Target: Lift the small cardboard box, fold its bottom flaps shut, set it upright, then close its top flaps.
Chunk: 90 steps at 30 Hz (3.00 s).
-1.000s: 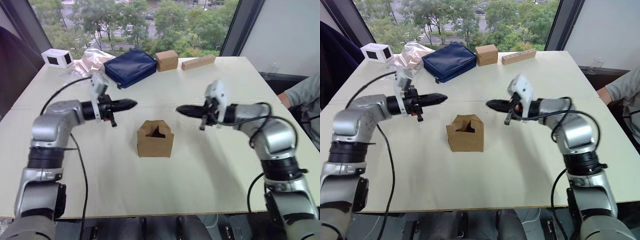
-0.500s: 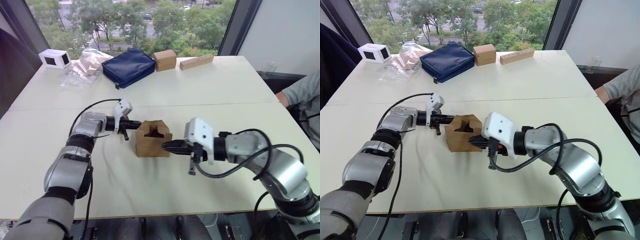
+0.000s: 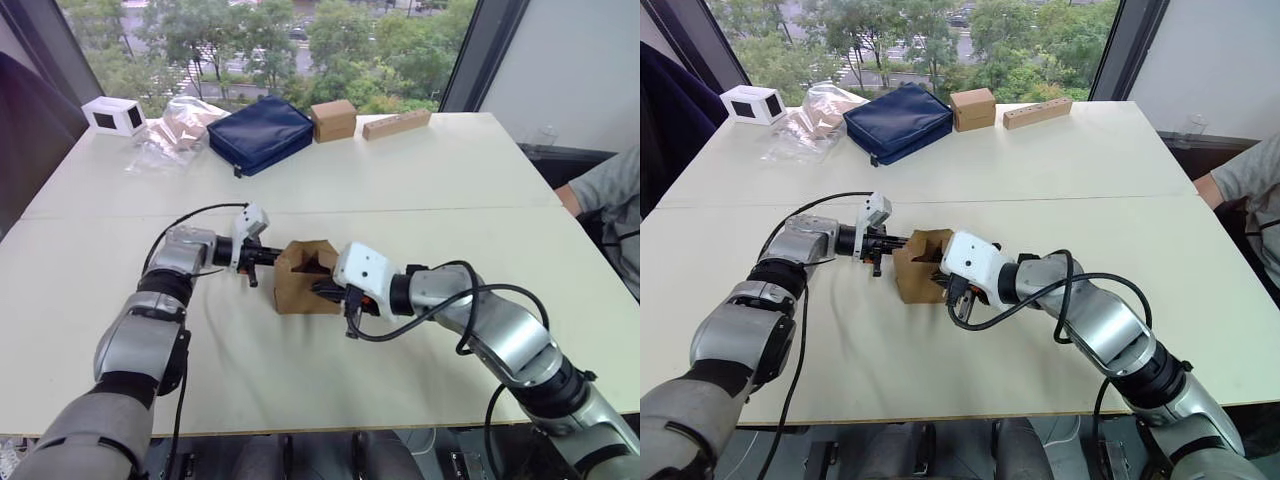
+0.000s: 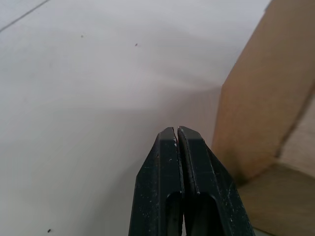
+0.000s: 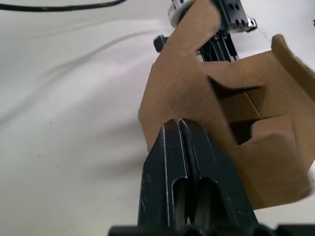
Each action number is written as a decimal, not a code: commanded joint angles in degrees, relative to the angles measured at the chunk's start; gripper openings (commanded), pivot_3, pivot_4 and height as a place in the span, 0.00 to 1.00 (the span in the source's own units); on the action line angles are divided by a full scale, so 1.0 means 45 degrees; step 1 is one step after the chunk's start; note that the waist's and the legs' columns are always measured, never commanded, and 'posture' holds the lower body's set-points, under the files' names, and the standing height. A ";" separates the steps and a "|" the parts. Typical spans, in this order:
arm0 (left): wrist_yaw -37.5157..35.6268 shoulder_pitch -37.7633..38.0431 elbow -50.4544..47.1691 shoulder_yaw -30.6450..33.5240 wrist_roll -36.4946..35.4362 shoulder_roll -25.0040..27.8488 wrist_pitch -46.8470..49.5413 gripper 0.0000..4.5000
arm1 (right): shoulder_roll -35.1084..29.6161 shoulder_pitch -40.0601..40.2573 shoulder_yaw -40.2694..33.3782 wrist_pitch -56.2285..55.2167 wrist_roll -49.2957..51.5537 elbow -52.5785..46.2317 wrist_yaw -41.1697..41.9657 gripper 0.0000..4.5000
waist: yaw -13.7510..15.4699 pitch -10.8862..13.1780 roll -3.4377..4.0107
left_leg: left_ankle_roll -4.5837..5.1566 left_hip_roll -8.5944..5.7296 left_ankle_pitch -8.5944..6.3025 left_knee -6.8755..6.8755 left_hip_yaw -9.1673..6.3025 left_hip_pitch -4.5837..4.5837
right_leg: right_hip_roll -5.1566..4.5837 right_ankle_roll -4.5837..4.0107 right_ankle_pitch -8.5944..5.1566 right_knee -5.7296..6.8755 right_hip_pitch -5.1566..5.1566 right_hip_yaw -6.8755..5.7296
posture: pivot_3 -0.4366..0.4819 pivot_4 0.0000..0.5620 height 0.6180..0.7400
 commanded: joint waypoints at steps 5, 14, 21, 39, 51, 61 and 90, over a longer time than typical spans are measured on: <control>-0.0049 0.0205 -0.0943 0.0417 -0.0205 0.0134 0.0084 0.01 | 0.0224 -0.0285 0.0009 -0.0531 -0.0226 0.0135 0.0528 0.00 | -0.0006 0.0000 0.0000 | 0.0000 0.0000 0.0000 0.0000 -0.0001 0.0000 | 0.0000 0.0000 0.0000 0.0000 0.0000 0.0000 | 0.48 0.27 1.00; -0.0026 0.0428 -0.1665 0.0603 -0.0326 0.0103 0.0294 0.01 | 0.0082 -0.0345 -0.1065 0.0273 0.0759 -0.1107 0.0910 0.00 | 0.0006 0.0000 0.0000 | -0.0001 0.0000 0.0000 0.0001 -0.0005 0.0000 | -0.0004 0.0000 0.0000 0.0001 0.0002 -0.0001 | 0.48 0.27 1.00; -0.0109 0.0447 -0.2003 0.0721 -0.0380 0.0033 0.0489 0.01 | 0.0670 -0.0639 -0.0532 0.0013 0.0300 -0.0287 0.0639 0.00 | -0.0023 0.0000 0.0000 | -0.0001 0.0002 0.0000 -0.0001 -0.0009 0.0000 | 0.0003 0.0000 0.0000 0.0004 -0.0001 -0.0003 | 0.48 0.27 1.00; -0.0151 0.0790 -0.2784 0.0745 -0.0605 -0.0099 0.0843 0.01 | 0.1587 -0.0768 -0.0184 -0.0468 -0.0271 0.1342 0.0882 0.00 | -0.0008 0.0000 0.0000 | -0.0003 -0.0003 0.0001 0.0000 -0.0009 0.0000 | -0.0002 0.0000 0.0000 0.0006 0.0000 -0.0003 | 0.48 0.27 1.00; 0.0199 0.1520 -0.3789 0.0933 -0.0905 0.0358 0.1309 0.01 | 0.2470 -0.0888 -0.0278 -0.0783 -0.0498 0.2812 0.0617 0.00 | -0.0049 -0.0002 0.0002 | -0.0003 -0.0001 0.0002 -0.0002 -0.0009 0.0000 | 0.0000 0.0000 0.0000 0.0010 -0.0005 -0.0002 | 0.48 0.27 1.00; 0.1628 0.3352 -0.9657 0.2431 -0.2544 0.2501 0.4538 0.01 | 0.2295 -0.0918 -0.0578 -0.1522 -0.0443 0.3189 0.1114 0.00 | -0.0053 -0.0001 0.0002 | -0.0005 0.0020 0.0002 -0.0003 -0.0008 0.0000 | -0.0007 0.0000 0.0000 0.0020 -0.0014 0.0004 | 0.48 0.27 1.00; 0.3915 0.7881 -1.6764 0.1416 -0.5528 0.3723 0.8568 0.01 | 0.2807 -0.0883 -0.0758 -0.1963 -0.0517 0.3107 0.1263 0.00 | -0.0012 -0.0003 0.0007 | -0.0018 0.0069 0.0008 -0.0011 0.0002 0.0007 | -0.0005 -0.0002 0.0000 0.0003 -0.0001 0.0012 | 0.48 0.27 1.00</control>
